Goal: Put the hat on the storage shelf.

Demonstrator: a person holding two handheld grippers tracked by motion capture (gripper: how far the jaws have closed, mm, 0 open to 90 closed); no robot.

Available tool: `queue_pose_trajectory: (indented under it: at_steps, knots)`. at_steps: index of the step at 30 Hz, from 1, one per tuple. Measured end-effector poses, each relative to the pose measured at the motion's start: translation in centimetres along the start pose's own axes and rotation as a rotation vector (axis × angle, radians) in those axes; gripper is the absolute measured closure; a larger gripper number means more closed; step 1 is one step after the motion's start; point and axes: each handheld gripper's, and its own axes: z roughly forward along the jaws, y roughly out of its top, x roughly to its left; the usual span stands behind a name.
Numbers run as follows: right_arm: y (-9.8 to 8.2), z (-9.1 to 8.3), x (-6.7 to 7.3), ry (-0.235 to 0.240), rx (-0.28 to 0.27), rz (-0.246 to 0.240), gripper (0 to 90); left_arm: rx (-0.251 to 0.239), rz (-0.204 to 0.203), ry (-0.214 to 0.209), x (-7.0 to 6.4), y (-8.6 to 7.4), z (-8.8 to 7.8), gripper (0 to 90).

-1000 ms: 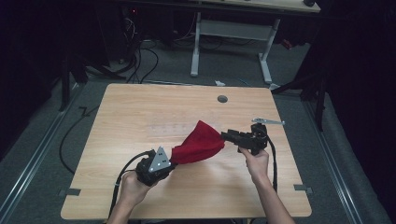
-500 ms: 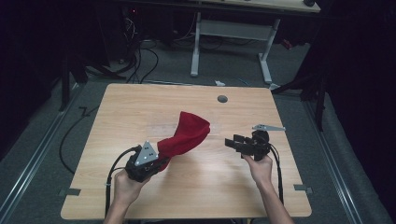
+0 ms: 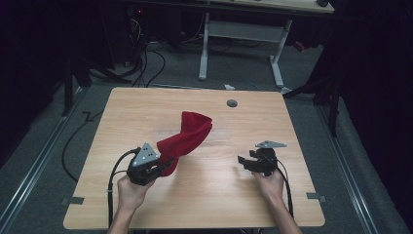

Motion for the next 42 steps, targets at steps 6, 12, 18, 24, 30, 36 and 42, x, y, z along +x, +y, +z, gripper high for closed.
queue_pose_trajectory:
  at_steps: [6,12,18,24,30,36,42]
  knots:
    - [-0.6,0.3,0.1,-0.061,0.0,-0.027,36.8,-0.027,-0.042,-0.002,0.5,0.7,-0.3,85.0]
    - [-1.3,0.8,0.1,-0.1,0.016,-0.042,36.2,-0.046,-0.034,0.013,0.7,1.6,-0.2,84.8]
    - [-1.9,1.0,0.3,-0.122,-0.005,-0.063,35.9,-0.062,-0.04,0.022,1.0,2.1,-0.4,84.6]
    - [-1.9,1.1,0.5,-0.138,0.0,-0.076,35.2,-0.1,-0.086,0.03,1.9,3.1,-0.6,84.7]
    - [-1.9,1.1,0.6,-0.14,0.0,-0.076,35.0,-0.136,-0.117,0.029,2.4,4.0,-0.8,84.7]
    - [-1.9,1.1,0.6,-0.141,-0.001,-0.075,34.9,-0.161,-0.151,0.045,3.2,4.7,-0.4,84.7]
    - [-1.9,1.1,0.6,-0.14,0.0,-0.076,34.7,-0.171,-0.135,0.053,3.2,5.1,-0.1,84.7]
